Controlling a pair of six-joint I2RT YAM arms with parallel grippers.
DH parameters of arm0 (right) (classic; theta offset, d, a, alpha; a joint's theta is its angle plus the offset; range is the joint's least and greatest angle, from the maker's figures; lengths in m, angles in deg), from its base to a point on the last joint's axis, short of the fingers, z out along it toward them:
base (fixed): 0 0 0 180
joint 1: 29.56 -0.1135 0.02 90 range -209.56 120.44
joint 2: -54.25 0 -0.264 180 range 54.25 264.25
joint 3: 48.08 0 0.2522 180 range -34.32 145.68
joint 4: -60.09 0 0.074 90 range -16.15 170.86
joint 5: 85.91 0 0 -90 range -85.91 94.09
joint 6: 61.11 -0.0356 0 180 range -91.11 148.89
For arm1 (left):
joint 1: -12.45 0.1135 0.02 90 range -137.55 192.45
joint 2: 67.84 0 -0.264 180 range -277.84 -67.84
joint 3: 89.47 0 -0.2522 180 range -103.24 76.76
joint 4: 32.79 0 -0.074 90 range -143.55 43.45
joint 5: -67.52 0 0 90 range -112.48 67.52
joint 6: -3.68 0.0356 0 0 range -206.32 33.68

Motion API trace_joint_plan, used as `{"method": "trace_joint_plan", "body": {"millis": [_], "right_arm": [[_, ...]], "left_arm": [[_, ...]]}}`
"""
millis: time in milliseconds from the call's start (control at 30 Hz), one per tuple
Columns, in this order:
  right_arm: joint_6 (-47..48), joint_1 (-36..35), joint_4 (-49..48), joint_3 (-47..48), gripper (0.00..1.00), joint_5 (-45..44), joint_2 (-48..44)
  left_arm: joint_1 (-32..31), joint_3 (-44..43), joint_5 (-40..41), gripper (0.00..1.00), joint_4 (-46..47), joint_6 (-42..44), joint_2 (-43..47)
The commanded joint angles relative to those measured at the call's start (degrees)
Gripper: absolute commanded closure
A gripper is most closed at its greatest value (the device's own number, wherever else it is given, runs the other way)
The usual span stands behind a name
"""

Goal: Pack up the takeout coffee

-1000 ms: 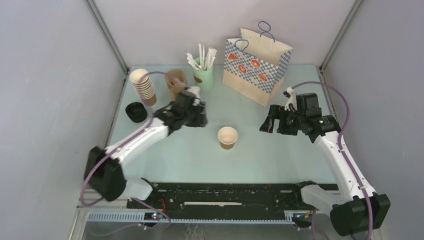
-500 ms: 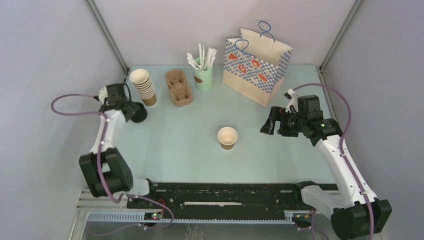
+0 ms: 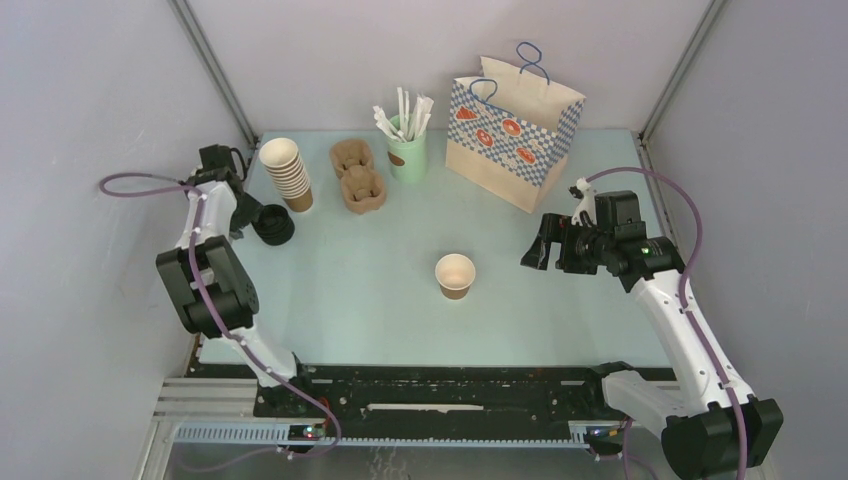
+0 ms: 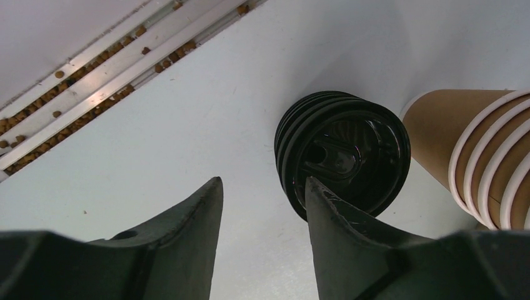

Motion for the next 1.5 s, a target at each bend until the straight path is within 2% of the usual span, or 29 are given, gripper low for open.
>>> {"method": "trace_joint_plan", "body": {"millis": [0, 867, 1100, 1167, 1300, 1467], "right_arm": [[1.2, 0.5, -0.7, -0.1, 0.02, -0.6, 0.0], [1.2, 0.9, -2.3, 0.0, 0.02, 0.1, 2.5], [1.1, 1.1, -2.5, 0.0, 0.02, 0.3, 2.6], [1.1, 1.1, -2.5, -0.1, 0.02, 0.3, 2.6], [1.1, 1.1, -2.4, 0.0, 0.02, 0.3, 2.4], [1.1, 1.1, -2.1, 0.0, 0.03, 0.3, 2.1]], "left_arm": [[0.1, -4.8, -1.9, 0.46, -2.6, -0.2, -2.3], [0.0, -9.0, -3.4, 0.79, -3.6, 0.3, -6.8], [-0.1, -10.9, -3.1, 0.84, -4.2, 0.7, -5.6], [0.0, -10.9, -3.7, 0.8, -4.2, 0.9, -5.6], [0.0, -10.5, -4.0, 0.61, -4.7, 0.7, -6.4], [-0.1, -9.6, -3.7, 0.53, -4.6, 0.3, -7.8]]}}
